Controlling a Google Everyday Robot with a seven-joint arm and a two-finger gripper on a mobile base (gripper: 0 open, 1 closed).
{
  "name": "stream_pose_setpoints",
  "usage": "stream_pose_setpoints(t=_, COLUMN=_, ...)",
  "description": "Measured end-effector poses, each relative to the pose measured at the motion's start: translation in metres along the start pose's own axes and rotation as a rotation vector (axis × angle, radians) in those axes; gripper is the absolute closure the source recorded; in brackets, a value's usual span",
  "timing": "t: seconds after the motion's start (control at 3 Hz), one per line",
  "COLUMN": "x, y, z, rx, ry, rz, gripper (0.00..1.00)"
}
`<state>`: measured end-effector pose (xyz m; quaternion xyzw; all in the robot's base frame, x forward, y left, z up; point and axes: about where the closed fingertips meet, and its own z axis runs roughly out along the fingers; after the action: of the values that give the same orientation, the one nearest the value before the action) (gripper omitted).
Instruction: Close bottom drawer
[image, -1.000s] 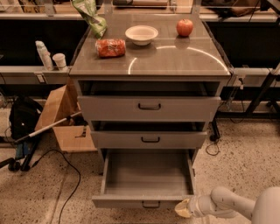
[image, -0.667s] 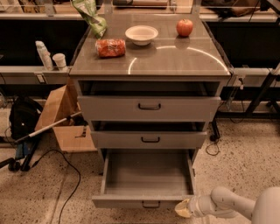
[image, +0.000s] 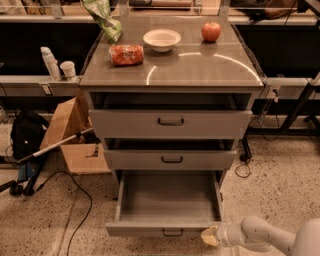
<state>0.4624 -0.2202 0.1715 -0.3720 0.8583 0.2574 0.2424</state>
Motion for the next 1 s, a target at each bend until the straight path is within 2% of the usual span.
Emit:
stream_pose_setpoints(t=0.33, x=-0.013, y=-0.021, z=-0.003, rx=0.136, ry=-0.024, rz=0.037, gripper=1.0)
stream_pose_setpoints(t=0.67, x=-0.027, y=-0.057, z=-0.018, rx=0.306, ry=-0.028, rz=0.067, gripper=1.0)
stream_pose_setpoints(t=1.0, x=-0.037, y=-0.098, z=-0.044, rx=0.455, ry=-0.032, rz=0.103, gripper=1.0)
